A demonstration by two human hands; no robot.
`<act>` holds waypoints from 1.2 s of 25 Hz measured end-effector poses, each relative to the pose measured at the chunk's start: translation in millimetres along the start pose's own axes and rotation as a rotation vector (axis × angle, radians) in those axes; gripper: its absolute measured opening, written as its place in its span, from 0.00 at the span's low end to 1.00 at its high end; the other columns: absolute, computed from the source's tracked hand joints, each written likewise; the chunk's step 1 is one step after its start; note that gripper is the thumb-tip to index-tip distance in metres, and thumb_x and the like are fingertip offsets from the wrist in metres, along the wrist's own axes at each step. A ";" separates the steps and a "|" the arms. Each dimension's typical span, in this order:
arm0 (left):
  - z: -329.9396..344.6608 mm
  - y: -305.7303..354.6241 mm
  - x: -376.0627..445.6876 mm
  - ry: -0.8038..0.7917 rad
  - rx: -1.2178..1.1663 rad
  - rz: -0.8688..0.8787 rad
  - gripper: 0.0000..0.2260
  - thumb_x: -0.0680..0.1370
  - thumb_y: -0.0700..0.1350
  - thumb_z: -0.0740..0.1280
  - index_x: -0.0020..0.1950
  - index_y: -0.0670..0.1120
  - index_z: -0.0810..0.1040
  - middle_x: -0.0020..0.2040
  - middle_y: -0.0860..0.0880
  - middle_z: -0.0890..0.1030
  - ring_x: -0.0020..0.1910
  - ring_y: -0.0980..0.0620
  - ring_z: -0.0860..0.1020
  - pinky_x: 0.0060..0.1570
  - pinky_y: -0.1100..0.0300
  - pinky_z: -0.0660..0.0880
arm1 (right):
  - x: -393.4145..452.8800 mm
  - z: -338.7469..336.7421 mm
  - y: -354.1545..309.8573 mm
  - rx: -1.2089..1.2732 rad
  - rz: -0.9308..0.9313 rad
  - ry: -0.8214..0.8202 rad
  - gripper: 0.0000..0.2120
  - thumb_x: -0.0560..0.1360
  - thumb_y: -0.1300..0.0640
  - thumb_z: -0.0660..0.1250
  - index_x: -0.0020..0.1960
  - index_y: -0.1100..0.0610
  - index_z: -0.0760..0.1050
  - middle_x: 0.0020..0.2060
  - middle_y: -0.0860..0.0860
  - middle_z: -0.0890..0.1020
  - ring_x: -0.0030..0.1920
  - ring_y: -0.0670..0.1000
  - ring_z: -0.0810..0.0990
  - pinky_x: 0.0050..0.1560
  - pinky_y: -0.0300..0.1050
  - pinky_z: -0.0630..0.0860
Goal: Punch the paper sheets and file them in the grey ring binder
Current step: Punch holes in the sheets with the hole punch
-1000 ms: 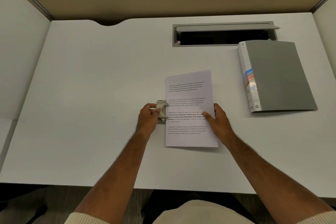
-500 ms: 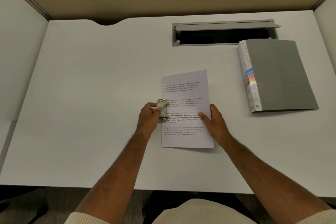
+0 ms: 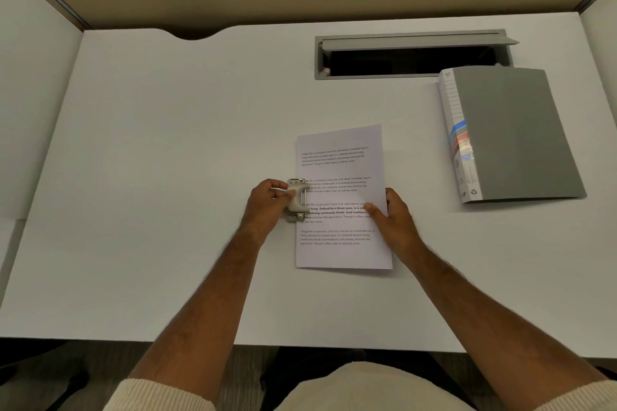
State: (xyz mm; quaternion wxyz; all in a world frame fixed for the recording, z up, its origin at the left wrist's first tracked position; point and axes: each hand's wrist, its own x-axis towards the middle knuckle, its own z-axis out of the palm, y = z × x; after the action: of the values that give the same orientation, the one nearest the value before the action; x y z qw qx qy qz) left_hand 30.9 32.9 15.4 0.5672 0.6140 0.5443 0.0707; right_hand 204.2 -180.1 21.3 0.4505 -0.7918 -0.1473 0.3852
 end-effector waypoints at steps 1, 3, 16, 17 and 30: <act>-1.1 1.5 1.7 -0.002 0.017 0.009 0.06 0.77 0.44 0.73 0.52 0.47 0.79 0.44 0.49 0.83 0.44 0.52 0.82 0.44 0.56 0.80 | -0.2 0.0 0.2 0.007 0.003 -0.001 0.14 0.81 0.53 0.66 0.65 0.54 0.71 0.59 0.46 0.80 0.52 0.39 0.80 0.44 0.31 0.75; -0.7 5.1 5.0 0.042 0.045 0.039 0.07 0.78 0.46 0.73 0.52 0.46 0.80 0.45 0.51 0.81 0.43 0.54 0.79 0.43 0.60 0.78 | -0.5 -0.2 1.1 0.020 0.002 -0.001 0.14 0.81 0.53 0.67 0.65 0.54 0.71 0.59 0.46 0.80 0.52 0.39 0.80 0.43 0.31 0.77; 49.5 23.9 37.0 0.408 0.548 0.240 0.08 0.83 0.48 0.61 0.54 0.44 0.74 0.53 0.45 0.77 0.52 0.44 0.76 0.53 0.47 0.69 | 3.0 0.6 1.5 0.051 0.035 -0.004 0.13 0.80 0.55 0.68 0.64 0.55 0.73 0.56 0.46 0.81 0.51 0.38 0.81 0.40 0.26 0.76; 51.3 22.8 37.8 0.429 0.550 0.252 0.06 0.83 0.46 0.61 0.54 0.44 0.74 0.53 0.45 0.77 0.52 0.43 0.76 0.53 0.47 0.69 | 3.8 0.8 2.0 0.057 0.037 -0.003 0.14 0.80 0.55 0.68 0.64 0.55 0.73 0.57 0.46 0.82 0.51 0.38 0.81 0.41 0.27 0.76; 49.9 9.3 47.7 0.431 0.690 0.369 0.07 0.76 0.36 0.60 0.52 0.44 0.74 0.49 0.45 0.76 0.48 0.43 0.74 0.47 0.48 0.67 | 11.5 0.8 8.8 0.049 0.051 -0.010 0.14 0.79 0.53 0.69 0.63 0.51 0.73 0.57 0.43 0.82 0.53 0.41 0.82 0.47 0.34 0.80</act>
State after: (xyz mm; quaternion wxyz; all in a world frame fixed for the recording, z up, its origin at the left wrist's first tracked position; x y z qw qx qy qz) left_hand 90.4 39.8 -20.1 0.1807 0.8253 0.5233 0.1113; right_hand 210.2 -177.8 8.2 0.4592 -0.7821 -0.1198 0.4039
